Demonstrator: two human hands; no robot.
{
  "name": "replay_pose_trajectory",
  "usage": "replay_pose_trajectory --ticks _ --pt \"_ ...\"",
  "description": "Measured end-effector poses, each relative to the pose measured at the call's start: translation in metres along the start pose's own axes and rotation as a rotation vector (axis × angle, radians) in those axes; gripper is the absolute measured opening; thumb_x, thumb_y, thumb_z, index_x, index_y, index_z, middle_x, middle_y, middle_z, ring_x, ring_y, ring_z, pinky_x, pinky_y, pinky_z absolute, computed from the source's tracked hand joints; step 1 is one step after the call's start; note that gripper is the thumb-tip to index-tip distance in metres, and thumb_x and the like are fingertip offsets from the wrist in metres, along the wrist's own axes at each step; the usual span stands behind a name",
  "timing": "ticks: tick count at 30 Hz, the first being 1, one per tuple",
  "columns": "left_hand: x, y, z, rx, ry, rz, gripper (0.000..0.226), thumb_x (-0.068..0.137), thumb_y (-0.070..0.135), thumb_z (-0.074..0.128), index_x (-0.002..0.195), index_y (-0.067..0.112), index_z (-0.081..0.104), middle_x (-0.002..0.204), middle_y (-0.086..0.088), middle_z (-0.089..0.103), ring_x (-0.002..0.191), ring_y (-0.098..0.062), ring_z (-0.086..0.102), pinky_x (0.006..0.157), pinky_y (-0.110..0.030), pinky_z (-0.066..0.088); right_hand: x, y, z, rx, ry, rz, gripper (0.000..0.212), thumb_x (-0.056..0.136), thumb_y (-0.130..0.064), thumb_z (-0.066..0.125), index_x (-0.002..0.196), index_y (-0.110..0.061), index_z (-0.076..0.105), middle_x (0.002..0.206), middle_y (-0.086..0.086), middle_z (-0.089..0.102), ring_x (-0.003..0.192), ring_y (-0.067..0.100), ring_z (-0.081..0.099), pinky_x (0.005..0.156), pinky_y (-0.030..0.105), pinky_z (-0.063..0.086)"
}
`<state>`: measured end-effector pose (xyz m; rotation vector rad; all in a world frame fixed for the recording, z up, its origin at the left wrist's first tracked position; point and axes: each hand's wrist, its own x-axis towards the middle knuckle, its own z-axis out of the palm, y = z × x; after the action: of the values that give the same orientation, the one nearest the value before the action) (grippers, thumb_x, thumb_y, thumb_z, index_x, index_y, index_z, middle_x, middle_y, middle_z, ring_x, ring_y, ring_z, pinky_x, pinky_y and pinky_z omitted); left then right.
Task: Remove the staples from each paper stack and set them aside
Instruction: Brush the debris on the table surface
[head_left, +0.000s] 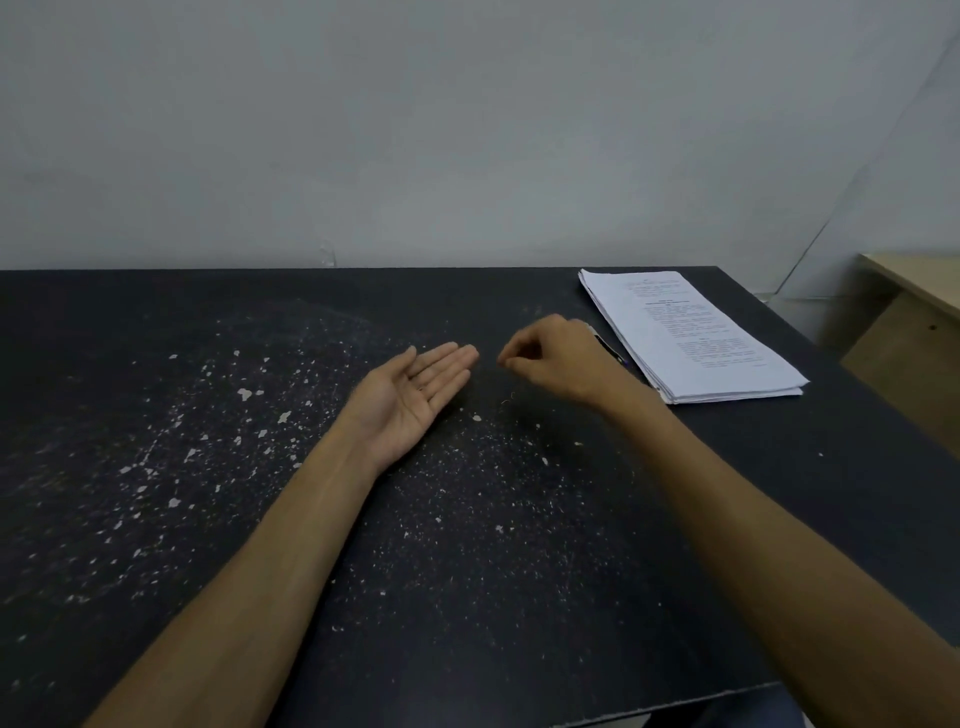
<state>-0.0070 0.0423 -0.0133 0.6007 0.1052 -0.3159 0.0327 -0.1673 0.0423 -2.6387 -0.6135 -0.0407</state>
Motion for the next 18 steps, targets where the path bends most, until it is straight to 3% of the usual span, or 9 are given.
replay_pose_trajectory --ticks 2,4,9,13,18 --pt "0.002 0.006 -0.005 -0.019 0.014 0.039 0.046 0.114 0.021 0.03 0.141 -0.011 0.049 0.134 -0.027 0.065 0.124 -0.033 0.067 0.104 -0.04 0.054 -0.01 0.011 0.014 -0.034 -0.046 0.068 0.019 0.098 -0.02 0.068 0.112 -0.016 0.08 0.112 0.001 0.077 0.1 0.011 0.068 0.103 0.025 0.048" --pt "0.003 0.011 -0.009 -0.04 0.025 0.071 0.045 0.113 0.018 0.029 0.142 -0.012 0.046 0.133 -0.027 0.066 0.121 -0.032 0.069 0.101 -0.039 0.057 -0.021 0.016 0.029 -0.059 -0.036 0.081 0.02 0.097 -0.025 0.07 0.11 -0.016 0.081 0.111 0.006 0.074 0.103 0.02 0.068 0.095 0.039 0.056" --pt "0.001 0.021 -0.017 -0.081 0.032 0.149 0.039 0.111 0.003 0.028 0.143 -0.016 0.041 0.132 -0.029 0.066 0.118 -0.034 0.07 0.094 -0.039 0.061 -0.03 0.01 0.046 -0.016 0.101 0.104 0.016 0.095 -0.029 0.073 0.104 -0.019 0.081 0.108 0.002 0.07 0.1 0.022 0.066 0.087 0.045 0.058" --pt "-0.004 0.027 -0.022 -0.081 0.026 0.155 0.04 0.109 0.0 0.03 0.145 -0.016 0.038 0.135 -0.03 0.063 0.122 -0.036 0.068 0.098 -0.04 0.059 -0.028 0.005 0.045 -0.005 0.086 0.144 0.007 0.095 -0.024 0.072 0.092 -0.021 0.078 0.098 -0.001 0.073 0.092 0.021 0.069 0.082 0.045 0.06" --pt "-0.008 0.031 -0.022 -0.052 0.021 0.152 0.041 0.107 -0.002 0.033 0.145 -0.015 0.04 0.136 -0.03 0.062 0.124 -0.036 0.066 0.103 -0.04 0.056 -0.033 -0.001 0.048 -0.118 0.071 0.12 0.012 0.101 -0.023 0.06 0.1 -0.017 0.07 0.108 0.002 0.065 0.098 0.026 0.064 0.081 0.044 0.057"
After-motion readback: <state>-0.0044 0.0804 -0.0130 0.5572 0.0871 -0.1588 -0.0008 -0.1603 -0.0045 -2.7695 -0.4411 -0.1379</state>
